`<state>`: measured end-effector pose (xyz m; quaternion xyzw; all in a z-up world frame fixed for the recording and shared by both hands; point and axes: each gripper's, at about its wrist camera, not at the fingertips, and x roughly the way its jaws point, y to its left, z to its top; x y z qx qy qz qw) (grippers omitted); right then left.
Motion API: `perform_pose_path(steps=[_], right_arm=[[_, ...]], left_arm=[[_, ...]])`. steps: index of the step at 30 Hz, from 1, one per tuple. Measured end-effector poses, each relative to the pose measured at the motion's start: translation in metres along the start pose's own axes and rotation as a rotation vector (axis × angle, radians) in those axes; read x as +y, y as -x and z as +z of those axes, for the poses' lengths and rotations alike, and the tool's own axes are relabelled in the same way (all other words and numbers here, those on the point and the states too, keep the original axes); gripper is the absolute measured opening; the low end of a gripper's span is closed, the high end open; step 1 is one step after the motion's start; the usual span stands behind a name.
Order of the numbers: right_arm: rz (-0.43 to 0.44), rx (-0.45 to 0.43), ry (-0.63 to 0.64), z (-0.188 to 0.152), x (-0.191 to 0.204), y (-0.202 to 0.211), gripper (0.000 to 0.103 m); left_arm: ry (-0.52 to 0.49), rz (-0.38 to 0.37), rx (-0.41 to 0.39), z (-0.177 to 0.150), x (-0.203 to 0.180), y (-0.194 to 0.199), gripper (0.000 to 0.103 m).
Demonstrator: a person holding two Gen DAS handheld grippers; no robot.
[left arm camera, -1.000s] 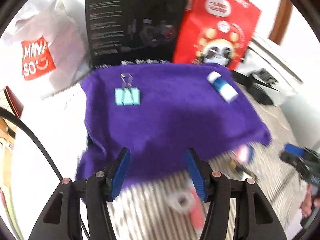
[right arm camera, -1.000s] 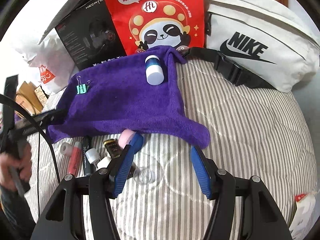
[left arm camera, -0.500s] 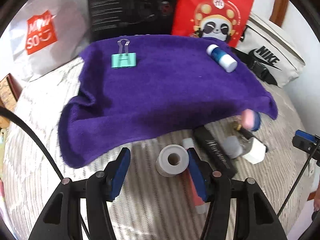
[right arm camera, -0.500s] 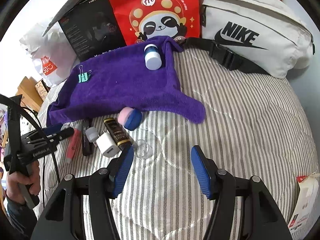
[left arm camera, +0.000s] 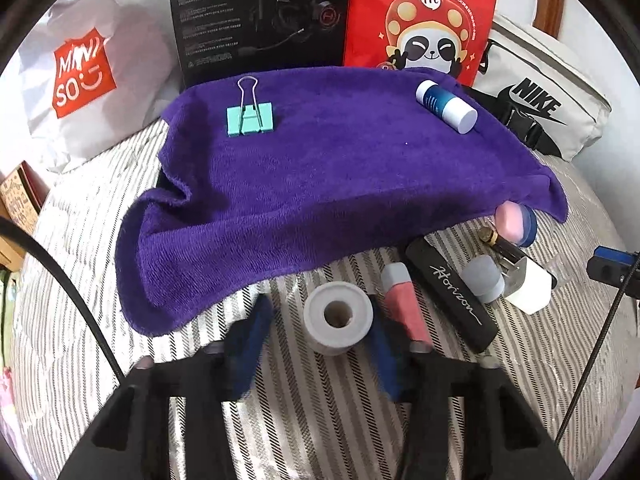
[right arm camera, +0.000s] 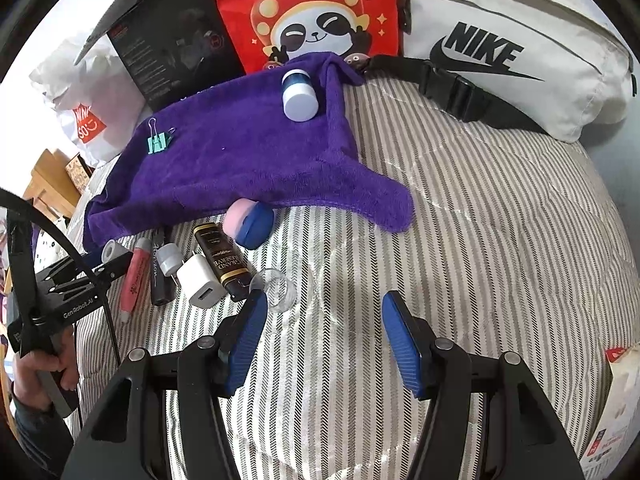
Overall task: Organize rigid objects
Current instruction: 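Grasp the white tape roll with the left tool while the right tool grasps the clear cup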
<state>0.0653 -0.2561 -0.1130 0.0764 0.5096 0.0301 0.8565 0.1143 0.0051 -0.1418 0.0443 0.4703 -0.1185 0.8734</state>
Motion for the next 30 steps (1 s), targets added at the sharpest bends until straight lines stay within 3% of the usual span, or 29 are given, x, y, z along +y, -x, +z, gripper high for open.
perform_pose_path(steps=[5,21,24,26,30], right_arm=[[0.008,-0.001,0.025,0.004,0.007,-0.008,0.059],[-0.024,0.012,0.19,-0.007,0.03,-0.03,0.058],[-0.077,-0.017,0.237,-0.006,0.036,-0.036,0.04],[-0.069,-0.032,0.267,-0.006,0.039,-0.036,0.026],[-0.079,-0.035,0.259,-0.004,0.035,-0.031,0.027]], left_arm=[[0.052,-0.036,-0.013,-0.003,0.01,0.002,0.027],[0.017,-0.014,-0.011,-0.004,0.006,0.001,0.027],[0.029,-0.006,-0.01,-0.004,0.005,0.001,0.027],[0.023,0.001,-0.012,-0.004,0.004,0.001,0.027],[0.03,-0.008,-0.012,-0.004,0.005,0.001,0.027]])
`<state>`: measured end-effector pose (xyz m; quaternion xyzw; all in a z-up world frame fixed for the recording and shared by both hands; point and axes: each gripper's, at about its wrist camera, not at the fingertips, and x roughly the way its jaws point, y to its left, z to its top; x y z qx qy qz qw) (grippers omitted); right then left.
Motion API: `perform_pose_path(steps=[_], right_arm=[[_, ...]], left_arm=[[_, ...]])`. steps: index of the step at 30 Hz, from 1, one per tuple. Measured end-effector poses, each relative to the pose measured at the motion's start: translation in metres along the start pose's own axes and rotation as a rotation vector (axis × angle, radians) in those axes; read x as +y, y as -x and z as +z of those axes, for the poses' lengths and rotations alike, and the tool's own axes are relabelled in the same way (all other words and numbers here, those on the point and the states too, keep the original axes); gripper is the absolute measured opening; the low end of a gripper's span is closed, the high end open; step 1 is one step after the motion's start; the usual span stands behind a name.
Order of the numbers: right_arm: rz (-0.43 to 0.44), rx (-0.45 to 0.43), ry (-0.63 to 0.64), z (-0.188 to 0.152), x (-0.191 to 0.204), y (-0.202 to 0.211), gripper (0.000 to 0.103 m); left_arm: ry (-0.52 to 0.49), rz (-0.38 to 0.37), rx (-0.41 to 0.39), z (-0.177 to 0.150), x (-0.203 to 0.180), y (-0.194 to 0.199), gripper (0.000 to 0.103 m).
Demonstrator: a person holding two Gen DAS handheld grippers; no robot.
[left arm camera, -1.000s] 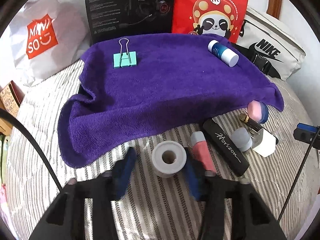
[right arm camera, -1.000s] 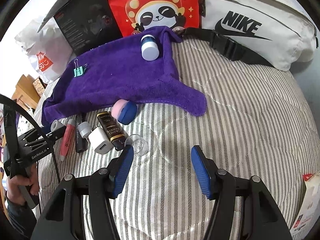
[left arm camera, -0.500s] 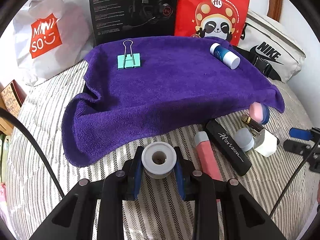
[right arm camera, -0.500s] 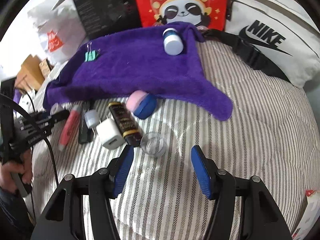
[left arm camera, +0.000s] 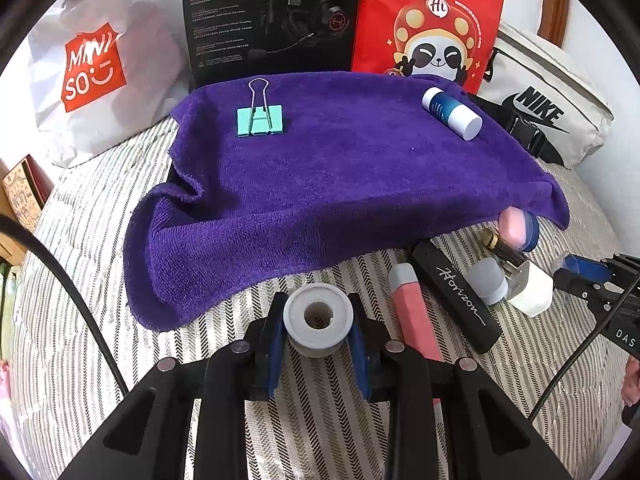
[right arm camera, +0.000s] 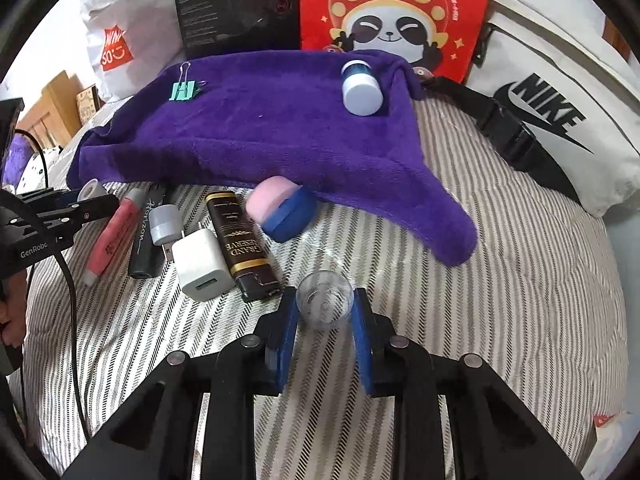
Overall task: Organize rigid objects
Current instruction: 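Grasp the white tape roll with the left tool while the right tool grasps the clear cup, then carry the tape roll with the left tool while the right tool sets the cup on the towel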
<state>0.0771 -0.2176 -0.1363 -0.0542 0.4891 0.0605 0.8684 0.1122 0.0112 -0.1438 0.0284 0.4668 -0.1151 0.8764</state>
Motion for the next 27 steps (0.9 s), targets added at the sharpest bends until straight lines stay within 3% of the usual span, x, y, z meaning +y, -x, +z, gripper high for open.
perform_pose_path(steps=[13,19,27], right_arm=[[0.025,-0.078,-0.03,-0.015,-0.012,0.001,0.027],[0.033,-0.043,-0.027,-0.011,-0.011,0.001,0.027],[0.043,-0.073,-0.02,-0.005,-0.009,0.016,0.027]], left_arm=[[0.018,0.007,-0.007,-0.001,0.0,0.0,0.027],[0.061,-0.043,0.0,-0.003,0.007,0.01,0.027],[0.105,-0.064,-0.032,0.0,0.023,0.029,0.027]])
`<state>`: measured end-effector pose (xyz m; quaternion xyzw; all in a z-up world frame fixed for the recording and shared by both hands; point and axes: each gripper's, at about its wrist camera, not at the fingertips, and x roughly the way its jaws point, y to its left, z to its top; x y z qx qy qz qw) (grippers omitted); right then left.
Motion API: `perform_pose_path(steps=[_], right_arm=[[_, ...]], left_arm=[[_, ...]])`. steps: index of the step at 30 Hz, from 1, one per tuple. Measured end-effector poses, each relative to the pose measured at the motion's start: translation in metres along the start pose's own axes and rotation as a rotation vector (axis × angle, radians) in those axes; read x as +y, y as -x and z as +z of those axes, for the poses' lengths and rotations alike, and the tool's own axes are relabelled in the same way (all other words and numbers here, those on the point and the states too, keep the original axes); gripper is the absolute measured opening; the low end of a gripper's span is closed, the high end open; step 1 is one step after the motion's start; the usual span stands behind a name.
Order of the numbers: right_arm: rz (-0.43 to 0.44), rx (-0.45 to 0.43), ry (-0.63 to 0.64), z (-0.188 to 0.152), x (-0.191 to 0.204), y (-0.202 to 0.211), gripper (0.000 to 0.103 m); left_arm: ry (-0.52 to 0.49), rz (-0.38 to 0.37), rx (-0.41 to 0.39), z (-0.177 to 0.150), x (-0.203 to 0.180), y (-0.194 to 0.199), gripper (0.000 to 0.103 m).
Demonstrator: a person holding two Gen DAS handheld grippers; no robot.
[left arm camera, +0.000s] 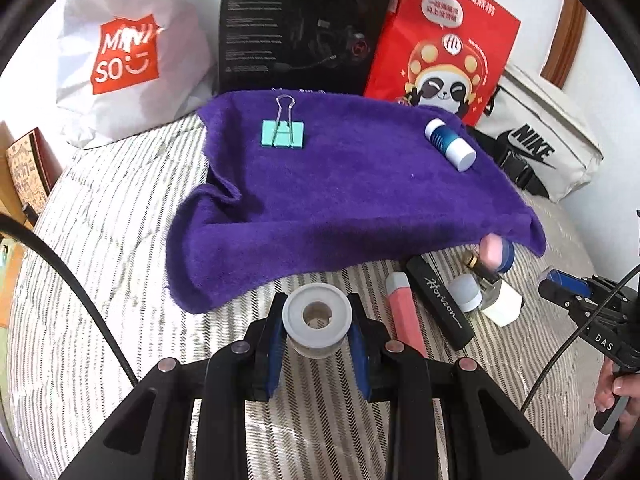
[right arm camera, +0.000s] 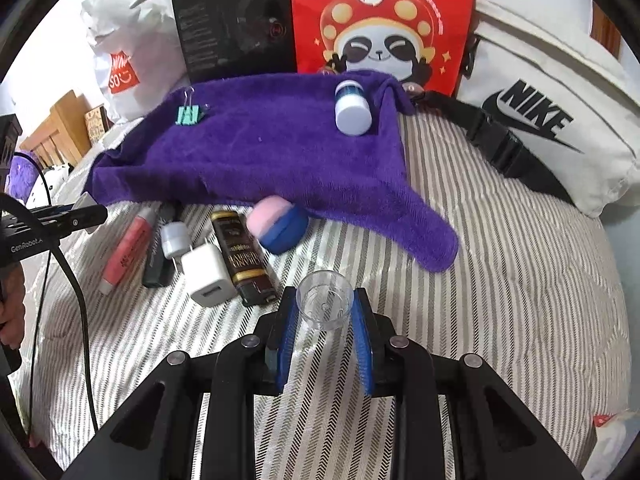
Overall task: Organize rigid objects
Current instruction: 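Carry the tape roll with the left tool while the right tool sets the cup on the towel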
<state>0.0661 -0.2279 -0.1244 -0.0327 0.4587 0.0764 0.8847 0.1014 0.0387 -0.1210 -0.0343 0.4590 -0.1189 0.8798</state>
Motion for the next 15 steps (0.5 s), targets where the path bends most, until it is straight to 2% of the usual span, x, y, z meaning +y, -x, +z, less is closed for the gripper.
perform_pose_path(steps=[8,15], right_arm=[[0.025,-0.056,0.014,0.024,-0.003,0.018,0.027],[0.01,-0.1,0.038,0.057,-0.007,0.017,0.027]], left_arm=[[0.059,-0.054,-0.029,0.014,0.015,0.01,0.027],[0.04,-0.035,-0.051,0.04,0.021,0.007,0.027]])
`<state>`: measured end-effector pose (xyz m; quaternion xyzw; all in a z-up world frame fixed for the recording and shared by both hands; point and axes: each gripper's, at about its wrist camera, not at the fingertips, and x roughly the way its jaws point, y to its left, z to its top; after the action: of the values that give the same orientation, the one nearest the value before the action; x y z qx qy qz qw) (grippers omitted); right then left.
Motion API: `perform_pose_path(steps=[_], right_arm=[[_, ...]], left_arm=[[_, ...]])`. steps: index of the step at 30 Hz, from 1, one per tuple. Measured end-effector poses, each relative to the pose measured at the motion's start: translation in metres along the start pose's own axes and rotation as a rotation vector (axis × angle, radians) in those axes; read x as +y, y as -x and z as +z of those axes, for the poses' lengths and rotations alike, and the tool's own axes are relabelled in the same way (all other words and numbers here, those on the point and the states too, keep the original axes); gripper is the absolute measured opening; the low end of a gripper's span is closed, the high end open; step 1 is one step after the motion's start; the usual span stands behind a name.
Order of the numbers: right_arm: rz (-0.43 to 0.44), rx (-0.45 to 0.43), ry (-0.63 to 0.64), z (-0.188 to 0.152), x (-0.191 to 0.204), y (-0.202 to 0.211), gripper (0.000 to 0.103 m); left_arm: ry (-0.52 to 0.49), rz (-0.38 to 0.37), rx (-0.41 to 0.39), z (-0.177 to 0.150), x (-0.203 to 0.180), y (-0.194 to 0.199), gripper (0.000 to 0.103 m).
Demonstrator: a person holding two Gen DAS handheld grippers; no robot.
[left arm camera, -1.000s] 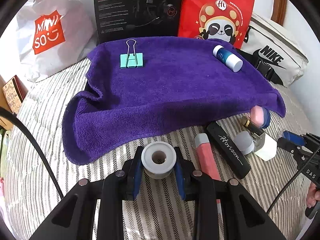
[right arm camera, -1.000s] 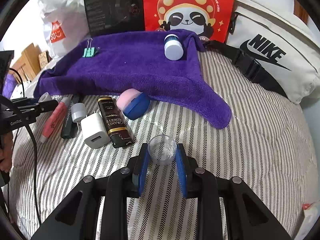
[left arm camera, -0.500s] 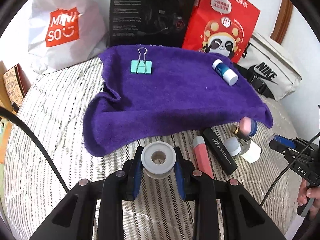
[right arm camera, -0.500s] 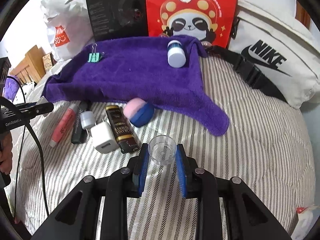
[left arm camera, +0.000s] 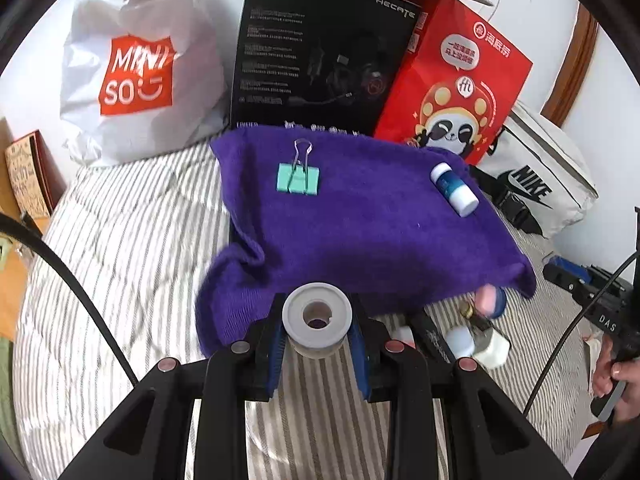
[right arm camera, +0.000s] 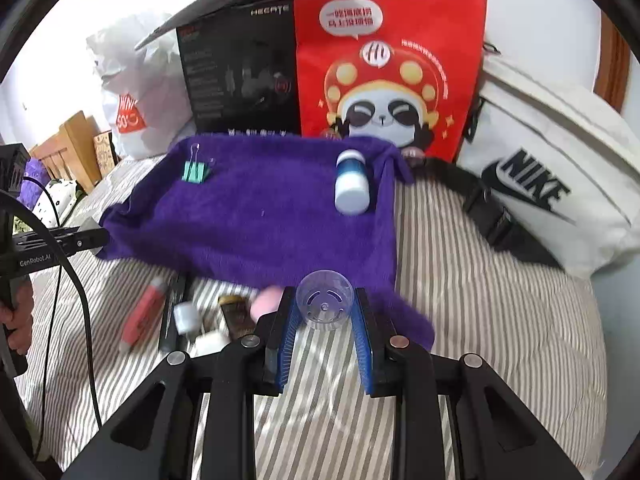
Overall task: Organize rigid objects
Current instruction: 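Carry the tape roll with the left tool while the right tool sets the cup on the towel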
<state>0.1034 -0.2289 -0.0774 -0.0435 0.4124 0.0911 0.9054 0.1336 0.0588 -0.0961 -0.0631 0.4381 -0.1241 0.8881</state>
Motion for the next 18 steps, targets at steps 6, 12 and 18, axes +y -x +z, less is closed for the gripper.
perform_pose_path(steps=[6,12,18], right_arm=[[0.006,-0.028,-0.002,0.034,-0.008,-0.01,0.027],[0.025,-0.026,-0.007,0.065,-0.015,-0.032,0.027],[0.037,0.013,0.005,0.072,-0.013,-0.062,0.027]], left_arm=[[-0.018,0.001,-0.021,0.032,0.006,-0.006,0.027],[-0.053,0.008,-0.018,0.067,0.008,-0.023,0.027],[-0.06,0.007,-0.001,0.076,0.009,-0.052,0.027]])
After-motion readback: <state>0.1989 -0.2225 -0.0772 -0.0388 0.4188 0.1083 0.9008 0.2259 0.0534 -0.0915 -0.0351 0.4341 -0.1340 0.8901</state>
